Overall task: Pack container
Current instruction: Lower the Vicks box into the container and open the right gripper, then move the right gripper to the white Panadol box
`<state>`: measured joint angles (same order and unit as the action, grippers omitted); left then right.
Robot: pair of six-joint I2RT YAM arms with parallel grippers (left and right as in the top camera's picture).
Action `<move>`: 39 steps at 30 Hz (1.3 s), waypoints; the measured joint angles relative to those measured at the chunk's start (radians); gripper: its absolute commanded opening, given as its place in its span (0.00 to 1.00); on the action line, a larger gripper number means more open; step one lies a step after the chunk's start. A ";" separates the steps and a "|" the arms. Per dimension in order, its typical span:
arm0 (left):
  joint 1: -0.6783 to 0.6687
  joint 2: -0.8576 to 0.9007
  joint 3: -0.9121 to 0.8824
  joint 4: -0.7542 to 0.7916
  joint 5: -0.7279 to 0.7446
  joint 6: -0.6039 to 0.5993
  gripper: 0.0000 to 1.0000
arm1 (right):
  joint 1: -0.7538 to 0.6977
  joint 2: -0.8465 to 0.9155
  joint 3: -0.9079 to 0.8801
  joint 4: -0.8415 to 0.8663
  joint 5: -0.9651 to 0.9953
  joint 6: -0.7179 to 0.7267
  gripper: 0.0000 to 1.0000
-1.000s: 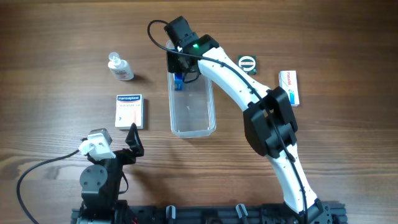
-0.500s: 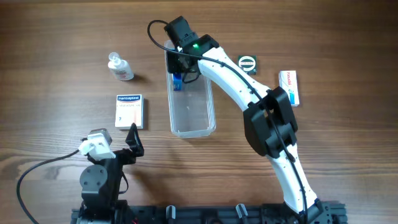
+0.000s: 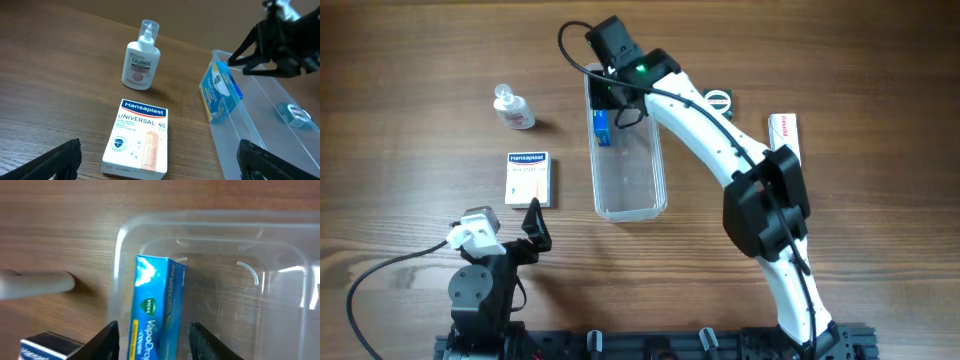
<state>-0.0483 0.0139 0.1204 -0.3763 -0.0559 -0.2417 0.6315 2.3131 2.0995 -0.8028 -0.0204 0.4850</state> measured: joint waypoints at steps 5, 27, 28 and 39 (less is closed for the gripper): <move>0.000 0.000 0.000 0.000 0.000 0.000 1.00 | 0.000 -0.013 0.000 0.000 0.003 0.000 0.47; 0.000 0.000 0.000 0.000 0.000 0.000 1.00 | -0.206 -0.476 0.023 -0.418 0.226 -0.030 1.00; 0.000 0.000 0.000 0.000 0.000 0.000 1.00 | -0.233 -0.477 0.023 -0.441 0.227 -0.030 1.00; 0.000 0.000 0.000 0.000 0.000 0.000 1.00 | -0.346 -0.470 -0.057 -0.623 0.229 -0.044 1.00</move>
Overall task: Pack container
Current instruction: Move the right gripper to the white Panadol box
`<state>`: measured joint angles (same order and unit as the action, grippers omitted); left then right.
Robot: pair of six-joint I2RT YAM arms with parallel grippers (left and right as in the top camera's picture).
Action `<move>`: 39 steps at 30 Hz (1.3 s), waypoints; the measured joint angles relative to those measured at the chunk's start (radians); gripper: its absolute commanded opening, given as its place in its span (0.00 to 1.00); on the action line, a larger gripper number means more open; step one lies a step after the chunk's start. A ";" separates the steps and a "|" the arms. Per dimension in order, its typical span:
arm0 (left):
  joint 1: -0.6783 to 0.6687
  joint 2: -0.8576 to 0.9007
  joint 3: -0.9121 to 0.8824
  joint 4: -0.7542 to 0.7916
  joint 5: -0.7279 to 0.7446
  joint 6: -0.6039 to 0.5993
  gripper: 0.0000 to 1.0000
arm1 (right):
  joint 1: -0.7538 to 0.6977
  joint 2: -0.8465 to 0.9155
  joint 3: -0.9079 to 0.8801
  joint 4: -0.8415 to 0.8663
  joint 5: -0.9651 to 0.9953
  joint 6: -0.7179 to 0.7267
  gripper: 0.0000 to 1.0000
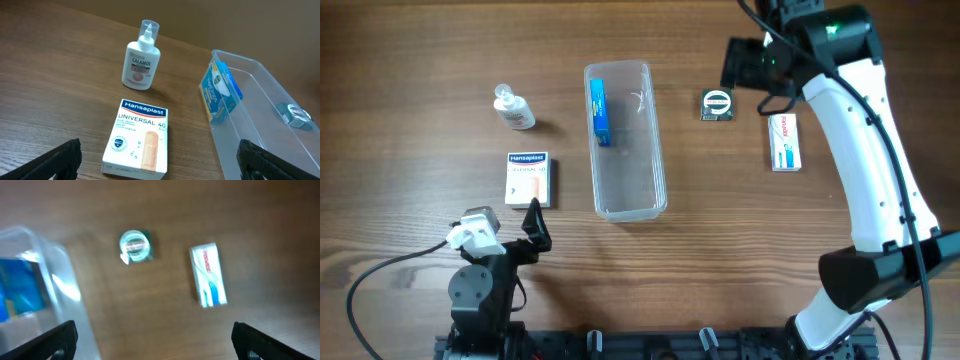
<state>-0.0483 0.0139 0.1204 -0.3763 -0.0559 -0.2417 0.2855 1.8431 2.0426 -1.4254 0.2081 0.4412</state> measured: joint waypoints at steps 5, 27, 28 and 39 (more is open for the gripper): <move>0.000 0.000 0.000 0.000 0.000 0.000 1.00 | -0.017 -0.002 -0.143 0.036 0.003 0.000 1.00; 0.000 0.000 0.000 0.000 0.000 0.000 1.00 | -0.340 -0.220 -0.715 0.448 -0.235 -0.372 1.00; 0.000 0.000 0.000 0.000 0.000 0.000 1.00 | -0.340 -0.217 -0.715 0.452 -0.235 -0.398 0.99; 0.000 0.000 0.000 0.000 0.000 0.000 1.00 | -0.381 -0.018 -0.715 0.536 -0.233 -0.522 1.00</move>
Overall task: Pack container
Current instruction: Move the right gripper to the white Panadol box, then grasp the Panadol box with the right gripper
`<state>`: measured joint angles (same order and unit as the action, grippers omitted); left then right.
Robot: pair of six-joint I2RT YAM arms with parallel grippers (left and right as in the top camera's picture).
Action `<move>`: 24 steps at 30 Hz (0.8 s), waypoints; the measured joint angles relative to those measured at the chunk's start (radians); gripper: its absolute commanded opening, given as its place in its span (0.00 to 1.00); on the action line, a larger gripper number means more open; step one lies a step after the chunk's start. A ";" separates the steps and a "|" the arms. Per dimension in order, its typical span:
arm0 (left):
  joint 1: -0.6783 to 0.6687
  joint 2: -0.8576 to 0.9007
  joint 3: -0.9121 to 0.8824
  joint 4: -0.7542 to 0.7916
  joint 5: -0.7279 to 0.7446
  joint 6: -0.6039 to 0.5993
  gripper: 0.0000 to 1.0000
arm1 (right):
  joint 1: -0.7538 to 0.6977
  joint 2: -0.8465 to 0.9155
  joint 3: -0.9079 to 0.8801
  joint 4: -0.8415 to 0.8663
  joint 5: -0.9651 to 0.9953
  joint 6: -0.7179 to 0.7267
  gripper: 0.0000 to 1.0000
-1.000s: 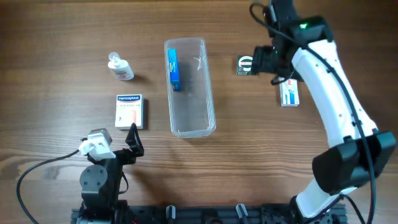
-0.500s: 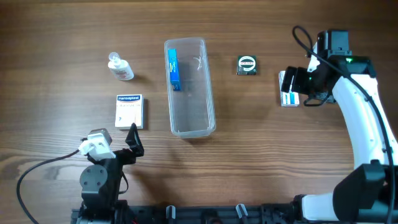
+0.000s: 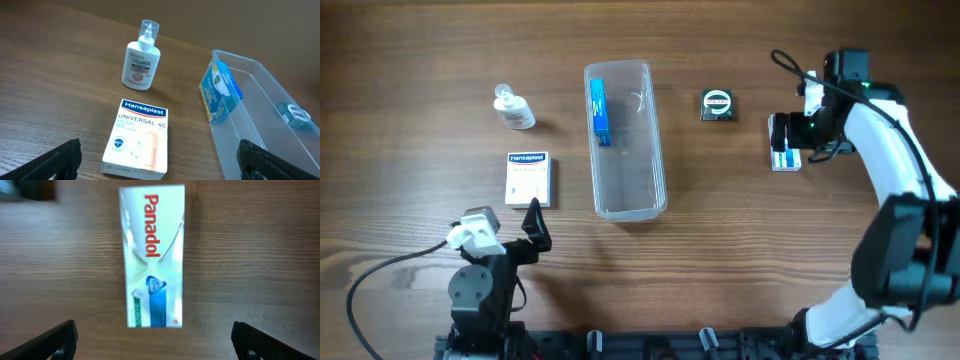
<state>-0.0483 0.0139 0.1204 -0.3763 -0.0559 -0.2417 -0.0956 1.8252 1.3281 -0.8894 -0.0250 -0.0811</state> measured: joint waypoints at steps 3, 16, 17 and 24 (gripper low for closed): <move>0.000 0.000 0.000 0.000 0.000 0.000 1.00 | -0.002 0.038 0.000 0.013 0.000 -0.008 1.00; 0.000 0.000 0.000 0.000 0.000 0.000 1.00 | -0.010 0.151 0.000 0.076 0.000 -0.033 1.00; 0.000 0.000 0.000 0.000 0.000 0.000 1.00 | -0.013 0.156 0.000 0.079 -0.001 -0.033 1.00; 0.000 0.000 0.000 0.000 0.000 0.000 1.00 | -0.037 0.170 0.000 0.101 -0.010 -0.033 0.96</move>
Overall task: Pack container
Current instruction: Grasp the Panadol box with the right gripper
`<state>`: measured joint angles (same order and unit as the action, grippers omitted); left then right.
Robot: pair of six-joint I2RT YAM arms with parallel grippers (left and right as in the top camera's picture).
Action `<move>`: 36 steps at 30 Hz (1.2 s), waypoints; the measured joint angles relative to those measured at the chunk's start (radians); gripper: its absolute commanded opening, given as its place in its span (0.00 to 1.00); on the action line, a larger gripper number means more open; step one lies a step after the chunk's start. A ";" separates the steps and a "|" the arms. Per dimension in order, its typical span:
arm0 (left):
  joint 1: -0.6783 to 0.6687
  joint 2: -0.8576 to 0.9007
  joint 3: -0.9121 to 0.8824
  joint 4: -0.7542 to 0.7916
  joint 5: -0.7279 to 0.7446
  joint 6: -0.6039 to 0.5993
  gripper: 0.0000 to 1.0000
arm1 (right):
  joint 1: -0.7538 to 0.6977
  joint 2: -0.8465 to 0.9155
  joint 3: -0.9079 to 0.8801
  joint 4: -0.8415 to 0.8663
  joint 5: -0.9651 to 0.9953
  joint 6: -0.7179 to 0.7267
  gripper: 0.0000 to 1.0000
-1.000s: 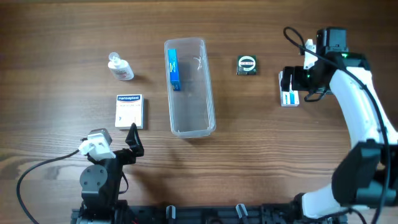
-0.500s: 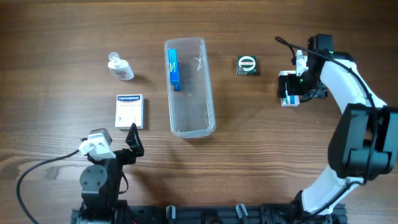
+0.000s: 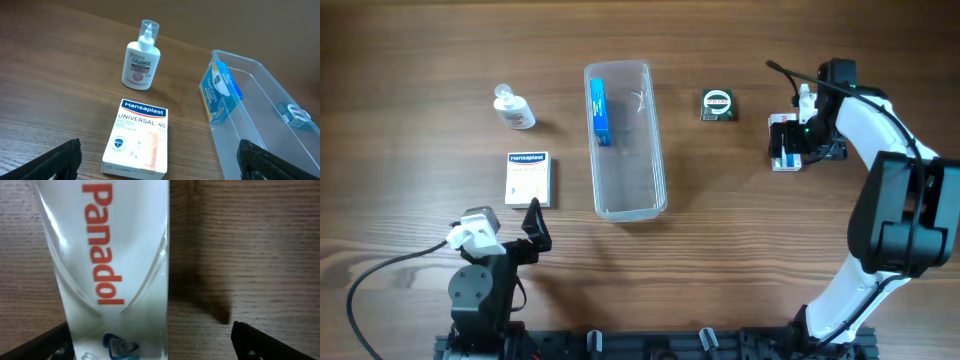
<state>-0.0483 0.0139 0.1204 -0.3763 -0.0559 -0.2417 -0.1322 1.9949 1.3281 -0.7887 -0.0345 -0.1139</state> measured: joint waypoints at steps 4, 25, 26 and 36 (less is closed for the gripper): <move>0.000 0.000 0.000 0.000 0.000 0.000 1.00 | 0.000 0.000 0.000 0.009 -0.023 0.000 0.96; 0.000 0.000 0.000 0.000 0.000 0.000 1.00 | 0.000 0.018 0.000 0.028 -0.069 0.009 0.67; 0.000 0.000 0.000 0.000 0.000 0.000 1.00 | 0.000 0.018 0.000 0.028 -0.075 0.010 0.64; 0.000 0.000 0.000 0.000 0.000 0.000 1.00 | 0.003 0.020 0.000 0.039 -0.102 0.019 0.52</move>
<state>-0.0483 0.0139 0.1204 -0.3763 -0.0559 -0.2417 -0.1287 2.0148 1.3281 -0.7498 -0.1368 -0.0948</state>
